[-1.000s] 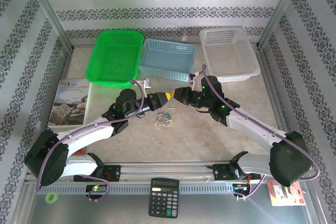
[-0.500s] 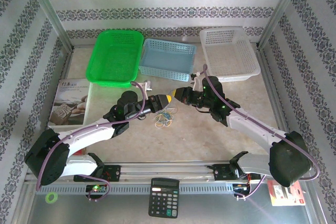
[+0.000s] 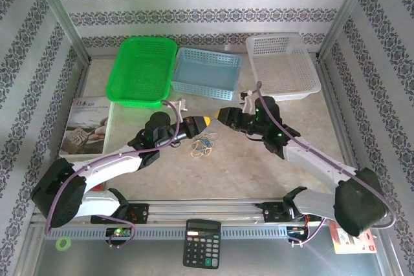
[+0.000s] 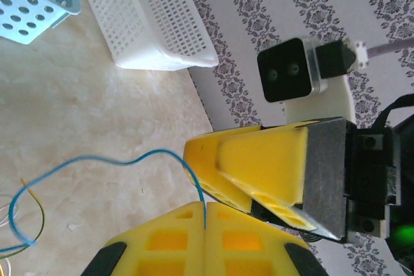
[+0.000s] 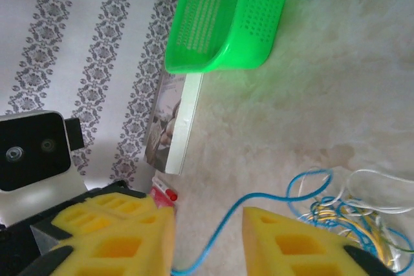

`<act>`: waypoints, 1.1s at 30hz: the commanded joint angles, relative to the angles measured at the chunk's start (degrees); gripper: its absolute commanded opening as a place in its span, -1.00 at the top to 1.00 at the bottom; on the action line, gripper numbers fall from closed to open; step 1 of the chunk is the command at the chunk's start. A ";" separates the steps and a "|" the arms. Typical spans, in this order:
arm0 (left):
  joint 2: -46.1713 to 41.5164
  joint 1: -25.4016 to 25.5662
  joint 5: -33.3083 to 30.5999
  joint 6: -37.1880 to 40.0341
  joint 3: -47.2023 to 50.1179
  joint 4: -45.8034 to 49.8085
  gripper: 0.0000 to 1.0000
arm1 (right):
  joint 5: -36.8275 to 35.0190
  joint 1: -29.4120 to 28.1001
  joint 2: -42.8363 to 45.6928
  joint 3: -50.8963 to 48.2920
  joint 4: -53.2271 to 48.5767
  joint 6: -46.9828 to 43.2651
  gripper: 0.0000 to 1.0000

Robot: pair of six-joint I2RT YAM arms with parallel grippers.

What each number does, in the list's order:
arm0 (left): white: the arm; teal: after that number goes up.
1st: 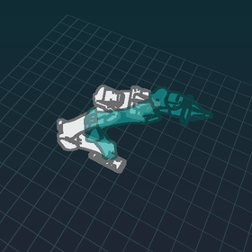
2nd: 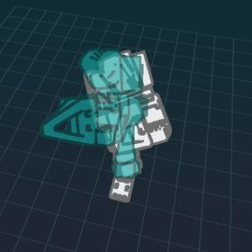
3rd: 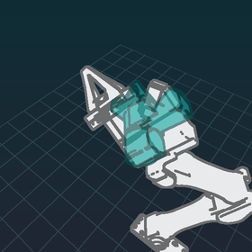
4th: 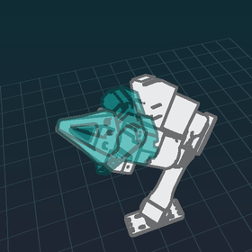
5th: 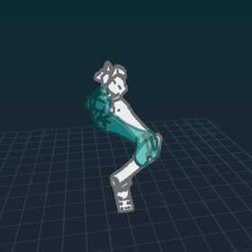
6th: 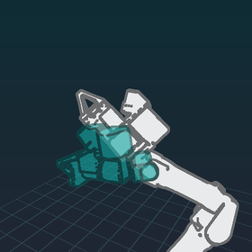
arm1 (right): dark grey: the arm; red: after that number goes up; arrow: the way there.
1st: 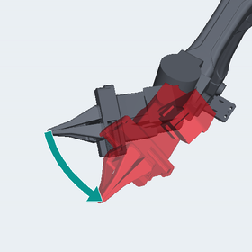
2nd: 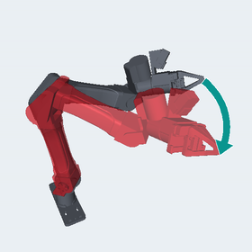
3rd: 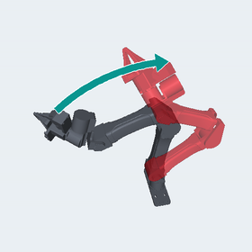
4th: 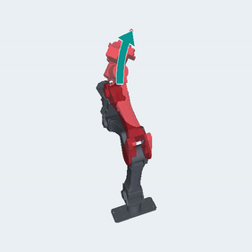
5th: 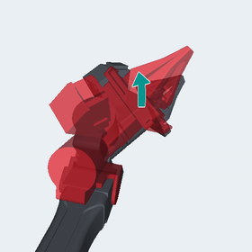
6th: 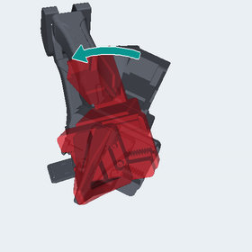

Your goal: Untangle the cables

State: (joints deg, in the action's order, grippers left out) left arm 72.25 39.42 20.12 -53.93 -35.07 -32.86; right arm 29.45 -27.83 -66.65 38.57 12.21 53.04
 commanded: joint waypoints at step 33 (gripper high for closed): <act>-3.40 0.83 1.49 1.32 -18.52 12.09 1.00 | -32.80 -14.22 -18.66 -12.72 35.92 -25.63 -0.08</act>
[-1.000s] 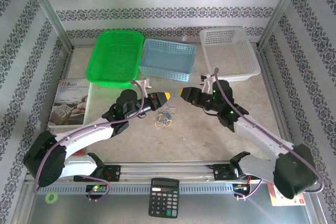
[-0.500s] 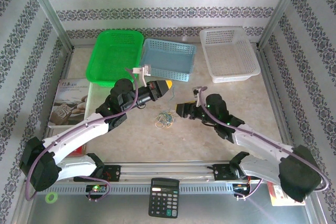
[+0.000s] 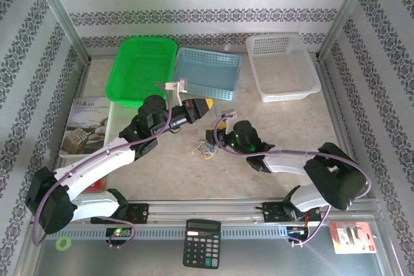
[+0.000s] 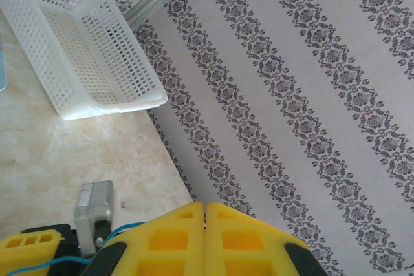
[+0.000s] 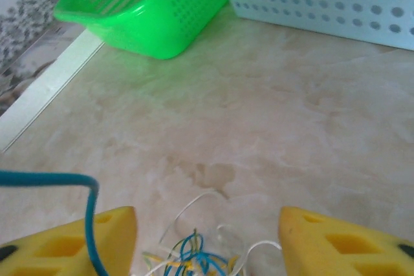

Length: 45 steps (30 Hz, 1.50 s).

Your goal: Untangle the cables

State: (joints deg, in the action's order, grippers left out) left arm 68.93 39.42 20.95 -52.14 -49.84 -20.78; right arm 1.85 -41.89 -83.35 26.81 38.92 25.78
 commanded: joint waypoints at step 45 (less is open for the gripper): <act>7.82 -27.79 -2.46 16.72 -43.00 21.93 1.00 | -3.23 2.81 -9.96 -7.47 19.03 14.39 -0.34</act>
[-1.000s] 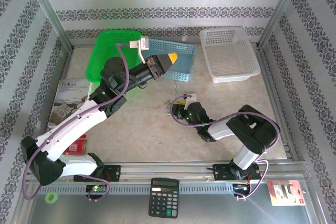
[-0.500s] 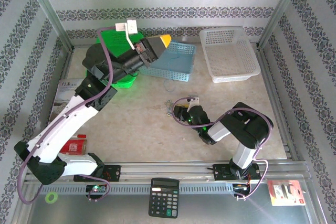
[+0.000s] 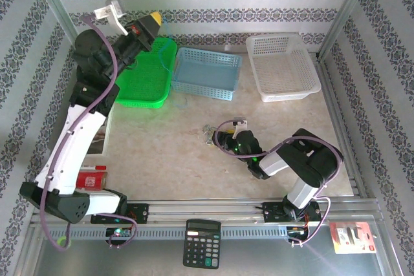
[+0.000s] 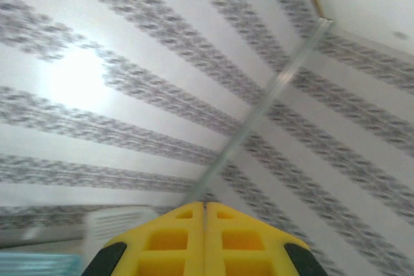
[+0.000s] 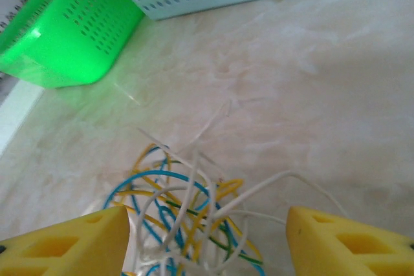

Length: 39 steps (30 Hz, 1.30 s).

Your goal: Untangle the cables

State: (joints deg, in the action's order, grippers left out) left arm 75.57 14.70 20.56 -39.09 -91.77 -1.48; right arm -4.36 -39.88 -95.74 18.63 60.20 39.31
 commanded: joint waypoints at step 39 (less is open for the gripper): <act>33.23 -16.55 -2.57 18.00 -8.94 18.16 -1.00 | 9.67 5.18 32.34 6.68 -43.60 -1.91 -0.33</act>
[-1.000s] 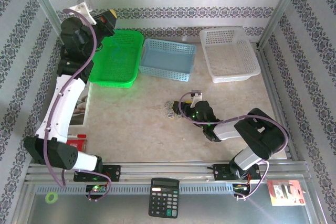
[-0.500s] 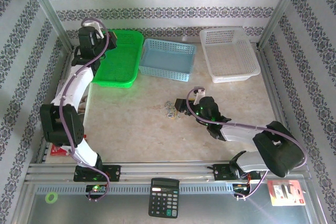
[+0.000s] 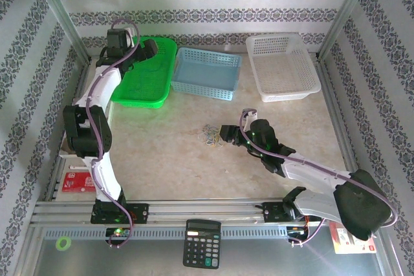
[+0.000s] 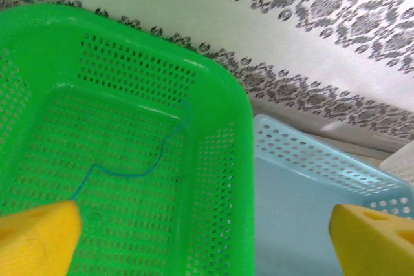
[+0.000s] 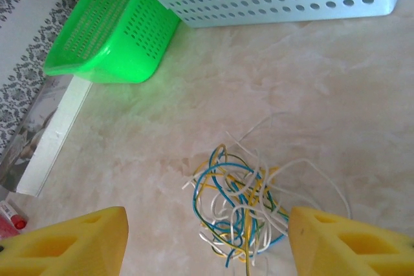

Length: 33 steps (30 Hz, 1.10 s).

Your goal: Untangle the cables

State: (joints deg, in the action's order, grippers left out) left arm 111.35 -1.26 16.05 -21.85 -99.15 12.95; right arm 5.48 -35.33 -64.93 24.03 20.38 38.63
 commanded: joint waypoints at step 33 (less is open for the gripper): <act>-47.14 18.65 9.98 -16.92 49.62 -5.99 -1.00 | 9.51 6.46 -3.34 6.83 -14.19 3.50 0.00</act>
State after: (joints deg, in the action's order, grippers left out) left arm 66.57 16.64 27.57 -35.73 -52.58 10.22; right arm 14.61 -28.05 -67.44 31.75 3.46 39.83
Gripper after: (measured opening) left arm 0.999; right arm 0.504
